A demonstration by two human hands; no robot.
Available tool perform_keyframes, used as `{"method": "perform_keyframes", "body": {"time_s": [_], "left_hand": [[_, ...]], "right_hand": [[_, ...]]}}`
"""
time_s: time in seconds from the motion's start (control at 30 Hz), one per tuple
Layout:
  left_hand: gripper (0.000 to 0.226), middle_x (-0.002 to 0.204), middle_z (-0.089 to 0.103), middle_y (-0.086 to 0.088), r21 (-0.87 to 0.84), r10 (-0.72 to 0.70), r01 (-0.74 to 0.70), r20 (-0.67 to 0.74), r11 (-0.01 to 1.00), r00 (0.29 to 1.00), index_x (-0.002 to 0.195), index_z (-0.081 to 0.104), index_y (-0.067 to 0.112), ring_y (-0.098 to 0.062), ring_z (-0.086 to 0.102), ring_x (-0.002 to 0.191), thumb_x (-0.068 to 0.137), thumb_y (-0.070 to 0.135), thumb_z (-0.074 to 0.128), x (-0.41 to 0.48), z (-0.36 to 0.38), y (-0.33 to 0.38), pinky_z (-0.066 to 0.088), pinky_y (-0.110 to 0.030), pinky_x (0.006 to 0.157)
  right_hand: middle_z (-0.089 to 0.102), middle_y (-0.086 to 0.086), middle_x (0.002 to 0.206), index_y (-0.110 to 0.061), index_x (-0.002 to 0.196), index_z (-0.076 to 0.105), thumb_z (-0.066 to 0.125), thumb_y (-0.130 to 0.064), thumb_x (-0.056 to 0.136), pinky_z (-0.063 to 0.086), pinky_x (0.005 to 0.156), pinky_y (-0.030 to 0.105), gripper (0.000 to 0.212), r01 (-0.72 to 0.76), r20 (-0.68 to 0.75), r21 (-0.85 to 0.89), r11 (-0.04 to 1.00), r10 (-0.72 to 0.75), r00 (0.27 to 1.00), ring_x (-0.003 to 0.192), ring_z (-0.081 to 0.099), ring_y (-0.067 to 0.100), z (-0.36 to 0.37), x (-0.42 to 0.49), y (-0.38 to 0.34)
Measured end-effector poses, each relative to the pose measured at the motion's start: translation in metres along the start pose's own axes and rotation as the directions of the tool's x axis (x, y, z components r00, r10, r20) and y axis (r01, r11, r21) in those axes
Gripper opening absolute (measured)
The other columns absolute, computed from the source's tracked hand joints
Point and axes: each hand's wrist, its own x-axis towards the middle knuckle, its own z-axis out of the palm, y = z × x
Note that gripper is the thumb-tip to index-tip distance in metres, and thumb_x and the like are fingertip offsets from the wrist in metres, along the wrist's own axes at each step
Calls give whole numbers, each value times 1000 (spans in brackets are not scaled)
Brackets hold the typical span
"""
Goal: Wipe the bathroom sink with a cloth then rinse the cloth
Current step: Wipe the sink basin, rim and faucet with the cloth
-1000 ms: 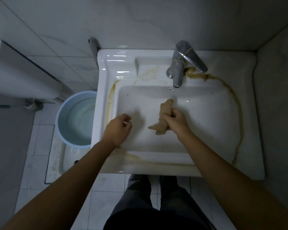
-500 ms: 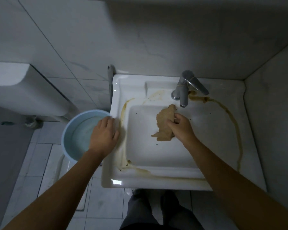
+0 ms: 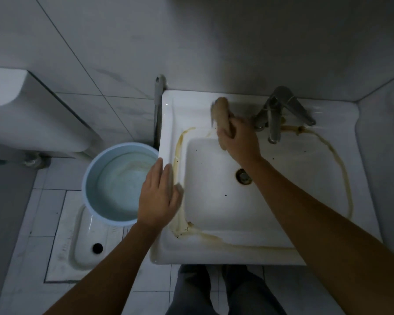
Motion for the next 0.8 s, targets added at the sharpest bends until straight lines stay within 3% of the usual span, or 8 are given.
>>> {"method": "perform_keyframes", "body": {"time_s": [0.03, 0.1, 0.2, 0.27, 0.43, 0.6, 0.7, 0.8], "left_hand": [[62, 163, 32, -12, -3, 0, 0, -7, 1000, 1000, 153, 37, 11, -28, 34, 148, 101, 43, 45, 0, 0, 0, 35, -44, 119], [61, 163, 34, -12, -5, 2, -2, -15, 1000, 1000, 153, 38, 11, -28, 35, 148, 101, 42, 48, 1, 1, -1, 34, -42, 118], [60, 161, 36, -14, -1, 5, -5, -27, 1000, 1000, 151, 40, 10, -29, 38, 146, 100, 40, 49, 2, 2, -1, 36, -44, 118], [60, 161, 36, -15, 8, 3, -3, -36, 1000, 999, 151, 41, 9, -30, 38, 146, 100, 40, 48, 3, 3, 0, 34, -43, 118], [60, 160, 37, -14, 9, 4, -4, -63, 1000, 998, 150, 42, 10, -29, 41, 143, 99, 39, 49, 4, 3, -1, 30, -36, 114], [60, 160, 38, -16, 0, 13, -13, -83, 1000, 996, 150, 43, 8, -30, 43, 141, 98, 37, 53, 3, 6, -3, 33, -36, 113], [60, 160, 38, -16, 1, 19, -19, -97, 1000, 995, 149, 45, 7, -31, 42, 142, 98, 37, 53, 3, 8, -5, 34, -38, 113], [60, 161, 36, -16, 8, 21, -20, -93, 1000, 995, 149, 44, 7, -30, 41, 143, 98, 37, 52, 5, 9, -5, 34, -39, 114]], "right_hand": [[65, 5, 91, -12, 89, 68, 60, -36, 94, 57, 75, 35, 26, 18, 96, -47, 999, -13, 995, 81, 62, 16, 9, -1, 4], [66, 7, 103, -13, 90, 72, 57, -41, 95, 56, 79, 39, 32, 30, 166, -98, 995, -13, 986, 93, 60, 21, 20, -7, 11], [59, 7, 128, -14, 118, 65, 56, -40, 93, 50, 97, 40, 37, 77, 40, -163, 984, -72, 997, 116, 52, 24, 32, -14, 17], [51, 9, 142, -13, 137, 52, 55, -35, 93, 40, 109, 41, 50, 112, 66, -186, 976, -101, 993, 130, 44, 28, 39, -14, 17], [49, 11, 145, -11, 141, 49, 56, -28, 91, 34, 111, 43, 52, 258, 178, -372, 891, -205, 962, 131, 46, 30, 42, -2, 34], [46, 11, 148, -11, 147, 42, 53, -34, 96, 38, 111, 44, 57, 79, 53, -447, 891, -62, 997, 134, 43, 32, 23, 14, 61], [45, 11, 150, -12, 147, 43, 54, -31, 96, 35, 112, 46, 56, 50, 38, -439, 897, -37, 999, 136, 40, 33, 27, 17, 59], [42, 10, 153, -14, 148, 43, 50, -26, 96, 27, 117, 47, 53, -97, -55, -396, 913, 82, 995, 140, 36, 32, 46, 16, 42]]}}
